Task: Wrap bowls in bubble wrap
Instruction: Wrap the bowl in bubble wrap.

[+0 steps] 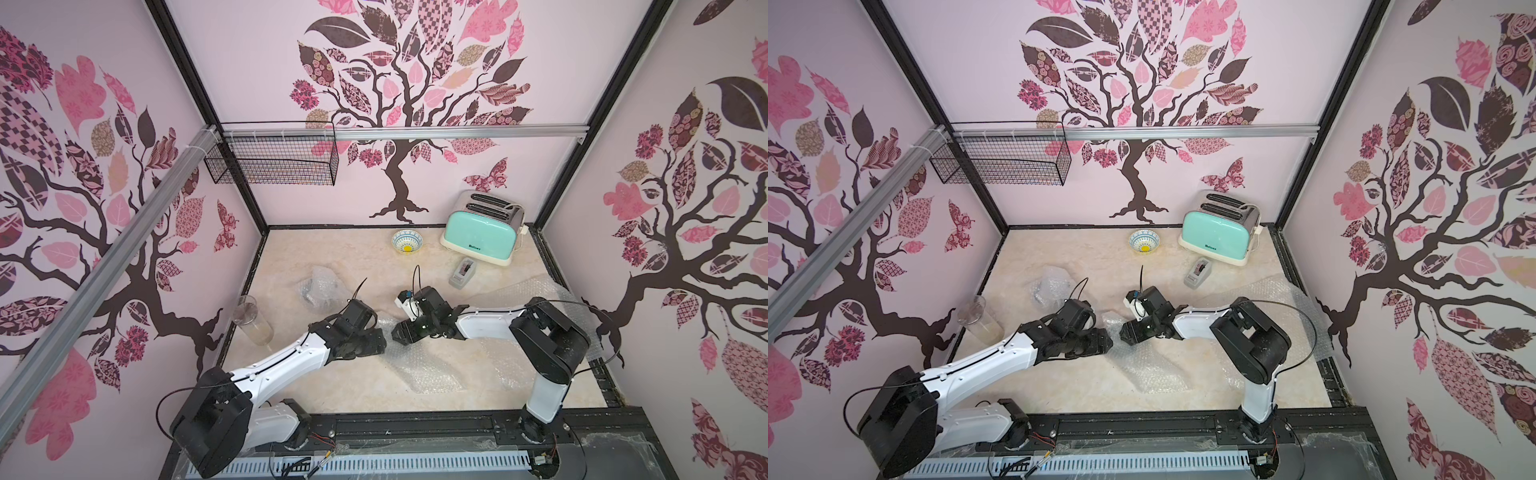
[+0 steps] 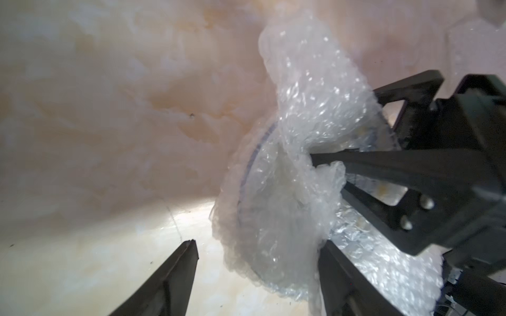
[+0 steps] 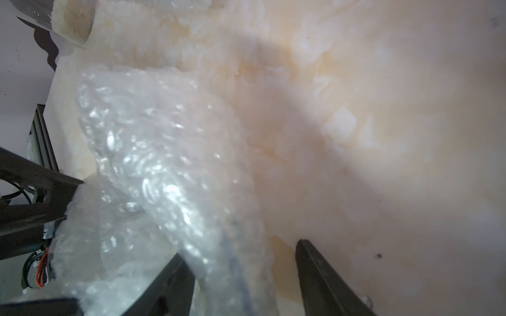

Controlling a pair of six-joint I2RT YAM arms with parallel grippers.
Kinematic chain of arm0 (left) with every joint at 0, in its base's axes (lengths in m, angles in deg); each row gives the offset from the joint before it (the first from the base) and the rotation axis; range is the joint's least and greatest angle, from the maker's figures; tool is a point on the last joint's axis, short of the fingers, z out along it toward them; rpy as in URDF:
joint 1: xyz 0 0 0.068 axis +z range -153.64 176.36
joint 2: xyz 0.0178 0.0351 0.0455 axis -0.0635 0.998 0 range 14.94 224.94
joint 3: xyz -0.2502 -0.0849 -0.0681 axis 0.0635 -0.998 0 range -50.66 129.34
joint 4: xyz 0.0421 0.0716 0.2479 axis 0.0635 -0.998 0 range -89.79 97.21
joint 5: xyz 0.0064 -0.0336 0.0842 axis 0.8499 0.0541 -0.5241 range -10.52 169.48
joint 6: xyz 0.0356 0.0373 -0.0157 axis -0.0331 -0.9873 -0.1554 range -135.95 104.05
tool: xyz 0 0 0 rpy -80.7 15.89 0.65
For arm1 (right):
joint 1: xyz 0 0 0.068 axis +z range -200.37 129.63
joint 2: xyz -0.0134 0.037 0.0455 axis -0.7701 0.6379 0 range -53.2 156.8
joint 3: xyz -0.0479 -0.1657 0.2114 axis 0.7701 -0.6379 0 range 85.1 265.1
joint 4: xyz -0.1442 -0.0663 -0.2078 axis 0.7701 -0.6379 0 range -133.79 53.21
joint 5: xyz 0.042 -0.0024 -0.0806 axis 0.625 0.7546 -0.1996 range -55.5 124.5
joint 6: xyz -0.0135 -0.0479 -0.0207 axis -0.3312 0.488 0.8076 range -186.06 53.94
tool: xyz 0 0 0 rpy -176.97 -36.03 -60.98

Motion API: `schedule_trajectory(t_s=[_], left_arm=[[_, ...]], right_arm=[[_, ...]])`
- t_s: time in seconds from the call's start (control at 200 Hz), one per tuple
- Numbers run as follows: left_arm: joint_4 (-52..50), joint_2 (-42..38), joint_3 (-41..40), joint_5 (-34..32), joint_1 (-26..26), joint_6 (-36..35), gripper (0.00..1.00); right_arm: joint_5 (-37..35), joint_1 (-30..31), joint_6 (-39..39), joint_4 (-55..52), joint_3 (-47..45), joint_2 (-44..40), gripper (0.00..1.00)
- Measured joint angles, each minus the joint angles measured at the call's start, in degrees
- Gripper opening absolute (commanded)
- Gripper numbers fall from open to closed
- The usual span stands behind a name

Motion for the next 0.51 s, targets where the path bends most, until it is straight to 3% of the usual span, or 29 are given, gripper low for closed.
schedule_trajectory(t_s=[0.18,0.355,0.505], left_arm=[[-1.4,-2.6,-0.5,-1.4,-0.2,1.2,0.78],[2.6,0.7,-3.4,0.9,-0.2,3.2,0.74],[5.9,1.2,-4.6,2.1,0.0,4.5,0.57]], right_arm=[[0.0,0.0,0.0,0.0,0.1,0.1,0.62],[0.0,0.0,0.0,0.0,0.1,0.1,0.62],[0.0,0.0,0.0,0.0,0.1,0.1,0.63]])
